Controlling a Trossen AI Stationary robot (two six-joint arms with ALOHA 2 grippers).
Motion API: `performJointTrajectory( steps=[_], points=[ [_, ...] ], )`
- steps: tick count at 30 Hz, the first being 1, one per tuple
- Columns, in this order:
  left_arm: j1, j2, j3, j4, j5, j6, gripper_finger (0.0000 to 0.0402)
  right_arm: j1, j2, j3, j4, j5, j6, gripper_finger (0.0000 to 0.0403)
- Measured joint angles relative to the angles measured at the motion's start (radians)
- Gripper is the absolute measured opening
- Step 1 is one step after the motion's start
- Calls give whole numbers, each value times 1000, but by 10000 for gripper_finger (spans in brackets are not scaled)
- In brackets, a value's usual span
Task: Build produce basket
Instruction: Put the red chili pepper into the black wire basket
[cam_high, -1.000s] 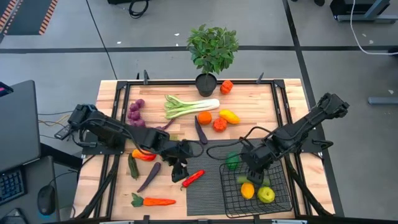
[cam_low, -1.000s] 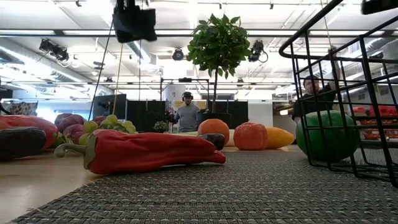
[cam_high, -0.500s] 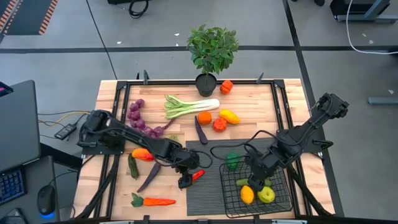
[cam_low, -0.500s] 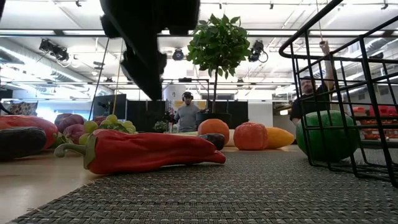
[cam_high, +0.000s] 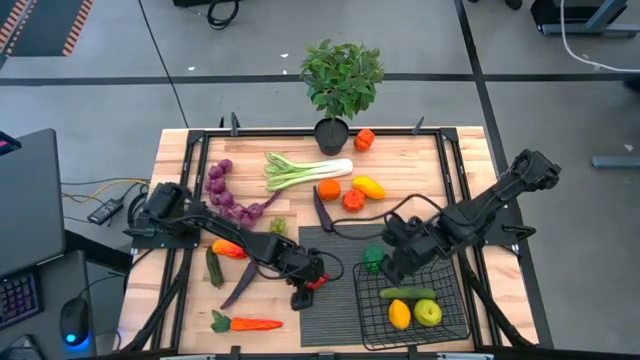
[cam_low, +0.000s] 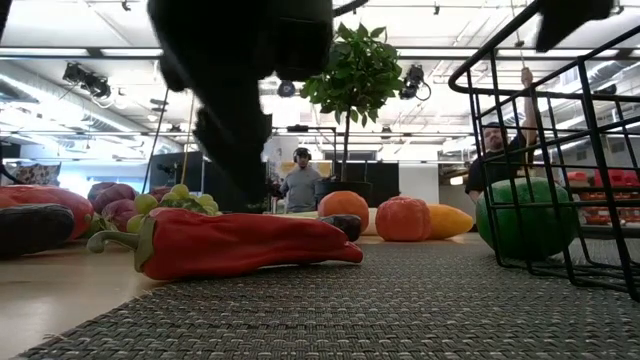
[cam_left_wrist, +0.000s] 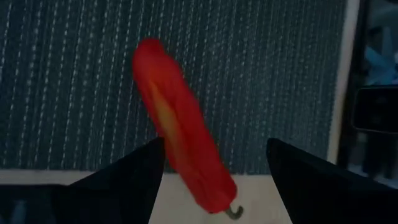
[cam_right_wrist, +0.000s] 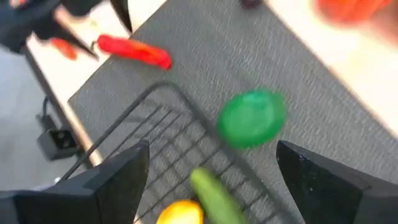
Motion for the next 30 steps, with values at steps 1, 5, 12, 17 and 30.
performJointTrajectory(
  steps=[1, 5, 12, 17, 30],
  points=[
    [-4, 12, 1, 9, -19, -3, 286, -17, 0, 0, 0, 0, -22, 352],
    [-19, 72, 0, 21, -43, -25, 286, -94, 0, 0, -8, -67, -59, 352],
    [-22, 79, 0, 2, -40, -102, 246, -245, -2, 3, -71, -291, -63, 352],
    [-1, 25, 0, 4, -43, -111, 163, -347, -1, 3, -134, -307, -66, 352],
    [37, -191, 0, 38, -23, -136, 16, -487, 6, 3, -189, -416, -213, 352]
  ],
)
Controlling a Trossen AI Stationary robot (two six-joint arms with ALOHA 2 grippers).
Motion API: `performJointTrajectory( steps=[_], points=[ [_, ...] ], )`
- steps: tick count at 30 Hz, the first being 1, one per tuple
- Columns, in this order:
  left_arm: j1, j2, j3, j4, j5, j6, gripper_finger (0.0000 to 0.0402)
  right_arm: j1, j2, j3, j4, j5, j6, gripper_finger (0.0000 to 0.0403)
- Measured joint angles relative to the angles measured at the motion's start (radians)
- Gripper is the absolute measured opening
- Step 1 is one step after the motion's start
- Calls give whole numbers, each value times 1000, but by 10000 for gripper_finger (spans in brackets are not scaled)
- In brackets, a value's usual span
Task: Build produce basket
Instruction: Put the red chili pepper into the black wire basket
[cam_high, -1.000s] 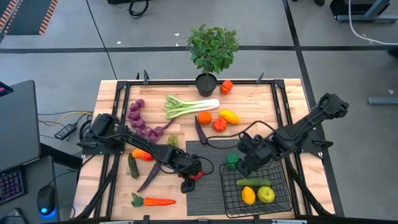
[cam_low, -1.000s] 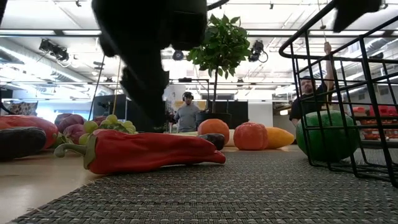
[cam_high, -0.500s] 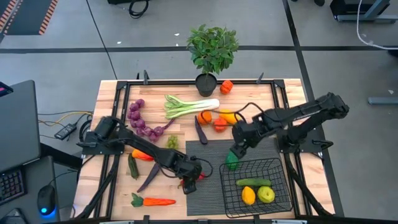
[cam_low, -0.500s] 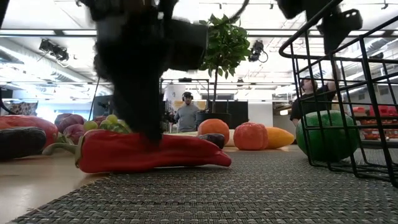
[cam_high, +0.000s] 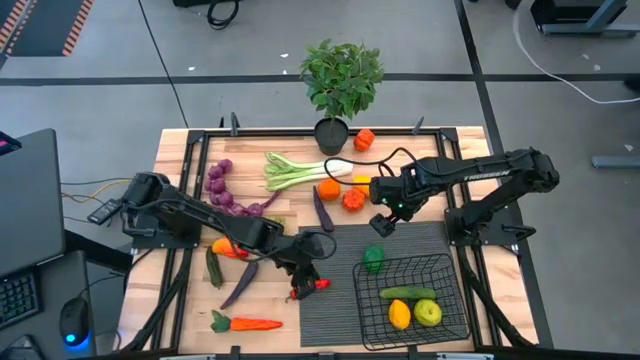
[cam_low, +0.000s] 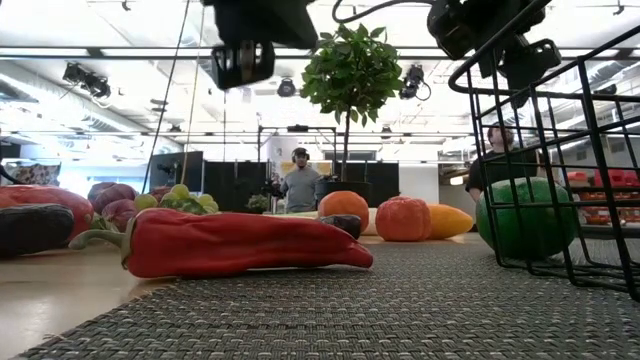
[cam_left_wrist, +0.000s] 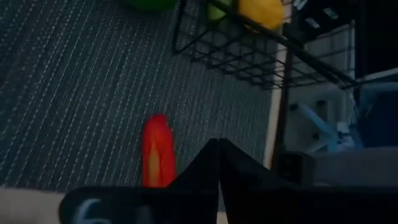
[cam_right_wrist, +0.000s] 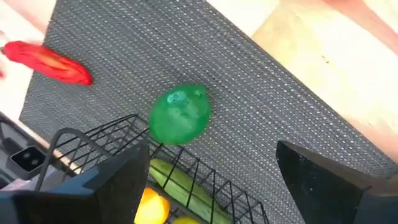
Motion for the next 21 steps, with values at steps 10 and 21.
performJointTrajectory(
  steps=[10, 21],
  points=[
    [-39, 105, 0, -32, 9, 26, 192, 7, -3, 0, 6, 28, -30, 352],
    [-68, 277, 1, -52, -94, 26, 286, 46, -3, 0, 0, 10, -32, 352]
  ],
)
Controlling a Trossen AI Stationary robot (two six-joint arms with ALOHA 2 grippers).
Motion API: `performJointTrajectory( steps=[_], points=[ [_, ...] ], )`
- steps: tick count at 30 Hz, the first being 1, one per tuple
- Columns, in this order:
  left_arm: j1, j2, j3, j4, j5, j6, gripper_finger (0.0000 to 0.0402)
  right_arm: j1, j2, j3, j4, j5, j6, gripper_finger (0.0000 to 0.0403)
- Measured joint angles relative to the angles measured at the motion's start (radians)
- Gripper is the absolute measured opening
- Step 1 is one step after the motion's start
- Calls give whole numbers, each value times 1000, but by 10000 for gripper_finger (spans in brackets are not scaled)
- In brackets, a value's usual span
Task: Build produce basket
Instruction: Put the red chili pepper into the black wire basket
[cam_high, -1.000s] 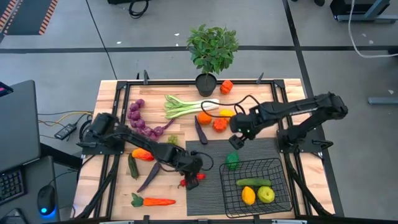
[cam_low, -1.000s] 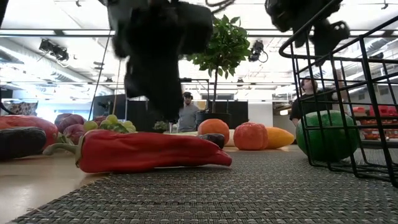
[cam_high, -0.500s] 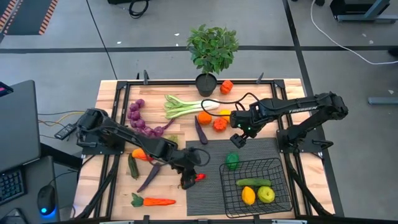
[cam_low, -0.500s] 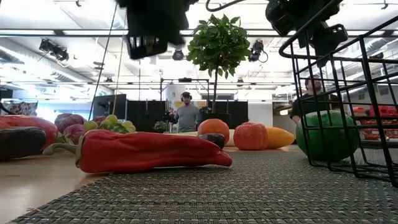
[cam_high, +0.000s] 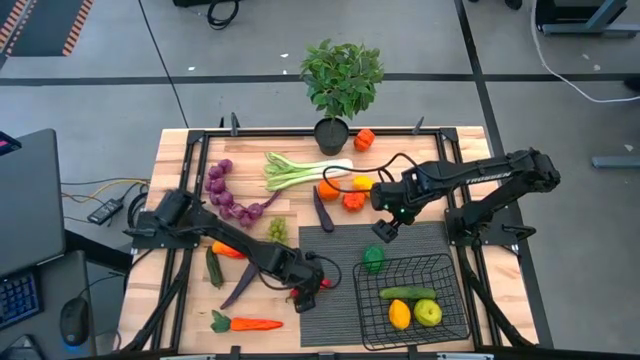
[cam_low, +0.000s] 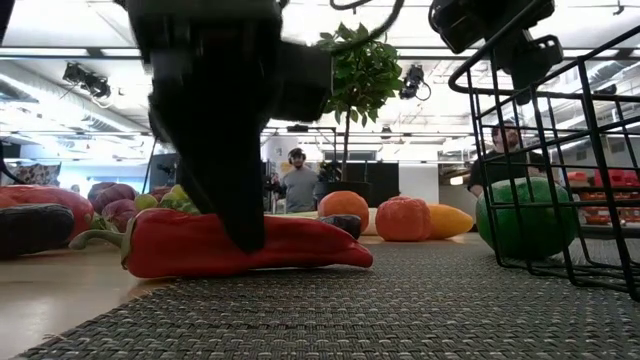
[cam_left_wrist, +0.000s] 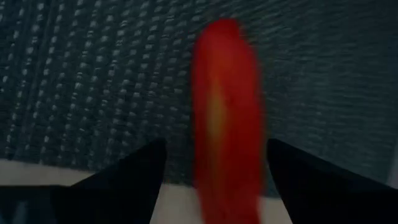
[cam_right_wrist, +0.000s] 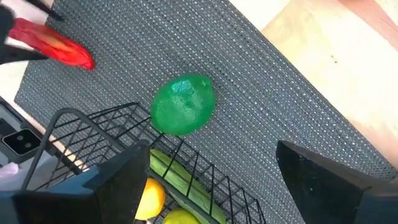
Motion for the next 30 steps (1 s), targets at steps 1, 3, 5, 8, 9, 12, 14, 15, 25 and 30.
performJointTrajectory(
  steps=[1, 3, 5, 8, 9, 12, 14, 15, 25, 30],
  points=[
    [-2, 6, 3, 0, -13, 1, 283, 3, 0, 0, 0, 5, -1, 352],
    [-8, 15, 4, -3, -25, 2, 272, 3, 0, 0, 0, 10, -2, 352],
    [-13, 17, 4, -5, -29, 0, 252, 3, 0, 0, 0, 4, -1, 352],
    [-15, 8, 14, -38, -28, -4, 199, 4, 0, 0, -1, -14, -1, 352],
    [-15, 7, 23, -56, -21, -6, 178, 6, 0, 0, -1, -15, -2, 352],
    [-16, -3, 64, -112, -4, -5, 109, 13, 0, 0, -2, -14, -2, 352],
    [-16, -7, 97, -118, 23, -4, 79, 18, 0, 0, -2, -12, -10, 352],
    [-15, -8, 114, -126, 37, -1, 78, 18, 0, 0, -3, -9, -22, 352],
    [16, -8, 440, -193, 39, 43, 88, -40, -66, 0, -98, -32, -102, 346],
    [46, -9, 627, -327, -30, 132, 105, -58, -179, 0, -117, -3, -46, 346]
  ],
)
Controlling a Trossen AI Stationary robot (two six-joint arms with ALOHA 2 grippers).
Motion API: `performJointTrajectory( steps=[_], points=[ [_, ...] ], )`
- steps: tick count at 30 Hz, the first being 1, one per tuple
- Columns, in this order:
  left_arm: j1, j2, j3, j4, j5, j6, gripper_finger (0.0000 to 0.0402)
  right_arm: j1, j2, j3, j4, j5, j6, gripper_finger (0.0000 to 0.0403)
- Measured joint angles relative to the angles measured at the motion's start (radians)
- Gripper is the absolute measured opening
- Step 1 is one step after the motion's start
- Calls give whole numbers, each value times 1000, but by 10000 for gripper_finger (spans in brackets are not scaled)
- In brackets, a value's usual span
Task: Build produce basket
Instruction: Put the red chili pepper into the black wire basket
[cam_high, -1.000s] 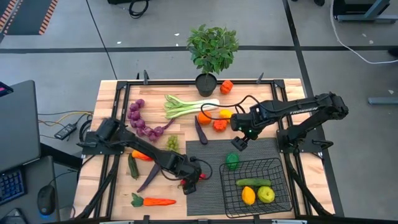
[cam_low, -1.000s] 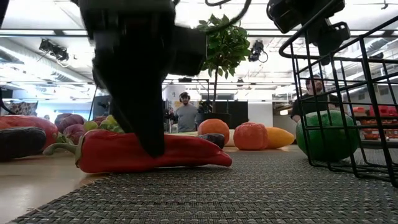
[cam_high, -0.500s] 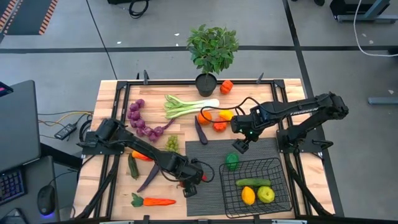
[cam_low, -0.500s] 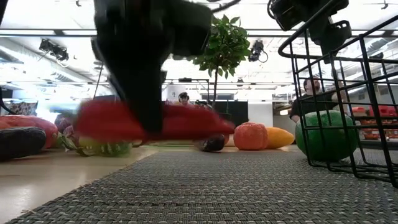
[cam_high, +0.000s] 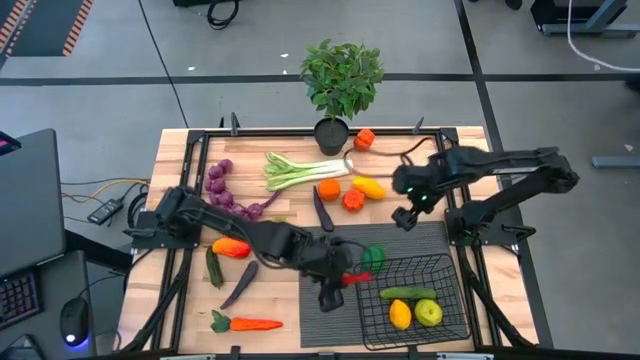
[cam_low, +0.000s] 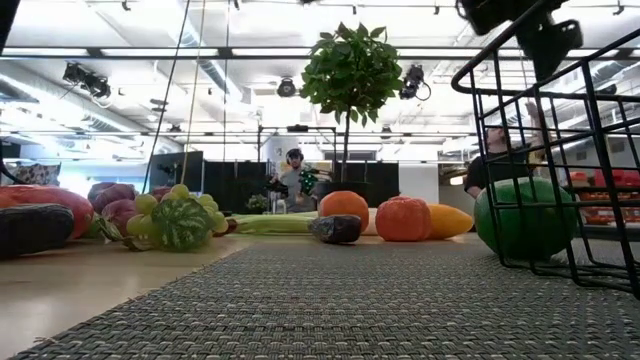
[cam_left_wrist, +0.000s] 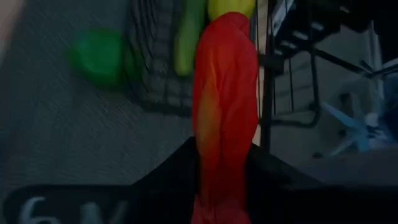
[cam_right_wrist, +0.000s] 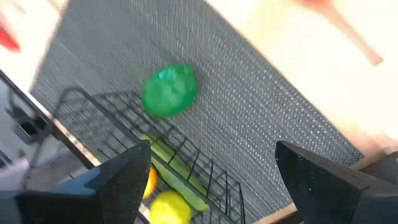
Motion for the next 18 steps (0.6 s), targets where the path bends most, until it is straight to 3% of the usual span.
performJointTrajectory(
  steps=[3, 10, 18],
  points=[
    [21, -2, 61, 3, -14, 27, 98, -2, -68, 0, -1, 59, 31, 346],
    [60, 15, 68, 260, -4, 74, 105, -30, -178, 0, -25, 143, 53, 346],
    [69, 85, 66, 323, -4, 51, 183, -27, -258, 0, -86, 105, 120, 346]
  ],
)
